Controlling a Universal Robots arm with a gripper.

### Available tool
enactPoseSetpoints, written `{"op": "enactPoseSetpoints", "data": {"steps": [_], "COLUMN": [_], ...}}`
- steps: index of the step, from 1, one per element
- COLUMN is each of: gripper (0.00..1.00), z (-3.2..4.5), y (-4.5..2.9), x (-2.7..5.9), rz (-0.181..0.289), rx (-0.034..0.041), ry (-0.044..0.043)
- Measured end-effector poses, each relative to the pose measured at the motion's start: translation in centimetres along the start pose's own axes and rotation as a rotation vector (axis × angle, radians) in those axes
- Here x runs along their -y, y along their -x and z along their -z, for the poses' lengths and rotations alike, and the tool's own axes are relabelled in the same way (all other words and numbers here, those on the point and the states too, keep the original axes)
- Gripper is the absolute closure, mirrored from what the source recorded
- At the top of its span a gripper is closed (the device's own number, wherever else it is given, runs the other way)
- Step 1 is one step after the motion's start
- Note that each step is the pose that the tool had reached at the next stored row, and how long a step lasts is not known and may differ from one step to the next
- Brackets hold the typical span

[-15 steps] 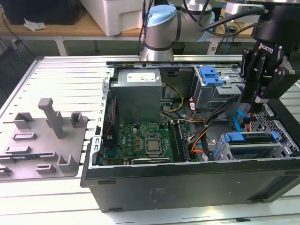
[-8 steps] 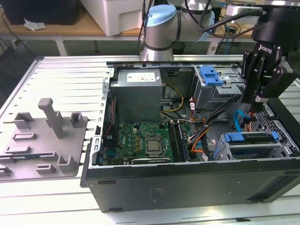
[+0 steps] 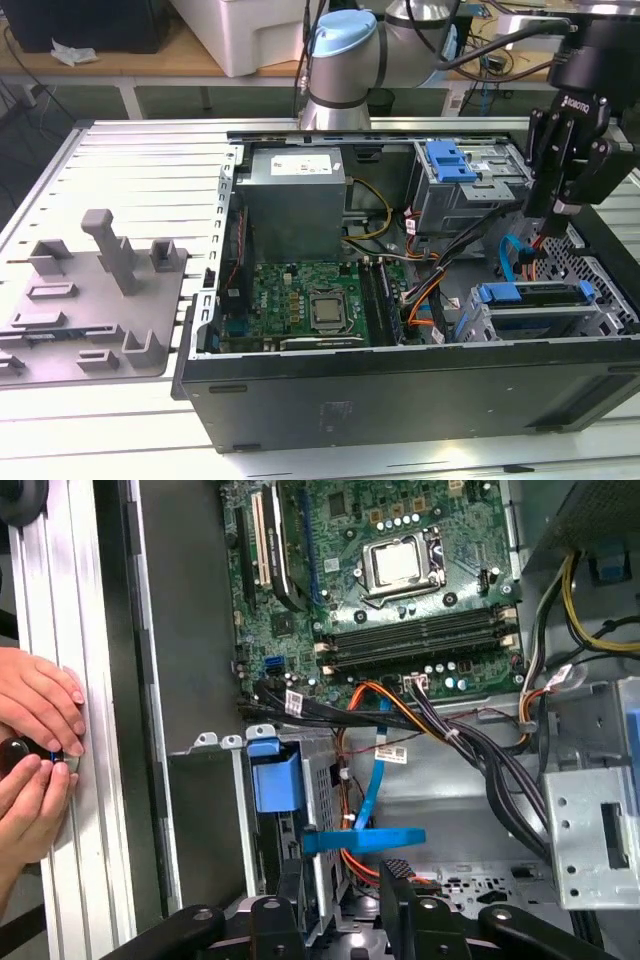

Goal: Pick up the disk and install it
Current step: 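Insert the first disk wire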

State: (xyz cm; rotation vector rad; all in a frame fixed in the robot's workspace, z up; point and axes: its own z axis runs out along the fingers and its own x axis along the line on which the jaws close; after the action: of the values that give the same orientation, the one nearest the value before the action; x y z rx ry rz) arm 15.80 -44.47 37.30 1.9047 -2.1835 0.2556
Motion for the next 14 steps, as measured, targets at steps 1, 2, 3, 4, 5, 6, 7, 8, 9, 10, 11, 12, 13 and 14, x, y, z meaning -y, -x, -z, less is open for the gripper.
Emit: {"op": "enactPoseSetpoints", "data": {"steps": [1, 2, 3, 4, 5, 6, 7, 8, 9, 10, 11, 12, 13, 14], "gripper": [0.56, 0.56, 0.56, 0.56, 0.56, 0.56, 0.56, 0.56, 0.56, 0.56, 0.56, 0.56, 0.56, 0.56], "z": [-0.02, -0.04, -0.08, -0.09, -0.10, -0.10, -0.08, -0.07, -0.02, 0.02, 0.11, 0.20, 0.25, 0.35], "y": [0.09, 0.18, 0.31, 0.35, 0.38, 0.42, 0.47, 0.52, 0.68, 0.96, 1.48, 1.98, 2.32, 2.91], "x": [0.13, 0.26, 0.43, 0.46, 0.47, 0.49, 0.50, 0.51, 0.53, 0.50, 0.44, 0.37, 0.33, 0.25], "rz": [-0.003, -0.006, -0.013, -0.019, -0.024, -0.032, -0.038, -0.041, -0.046, -0.047, -0.048, -0.049, -0.049, -0.050], "rx": [-0.0006, -0.0015, -0.0032, -0.0052, -0.0068, -0.0094, -0.0119, -0.0140, -0.0228, -0.0361, -0.0576, -0.0744, -0.0847, -0.1028], "ry": [0.0010, 0.0020, 0.0043, 0.0062, 0.0079, 0.0100, 0.0114, 0.0121, 0.0120, 0.0103, 0.0078, 0.0061, 0.0052, 0.0038]}}
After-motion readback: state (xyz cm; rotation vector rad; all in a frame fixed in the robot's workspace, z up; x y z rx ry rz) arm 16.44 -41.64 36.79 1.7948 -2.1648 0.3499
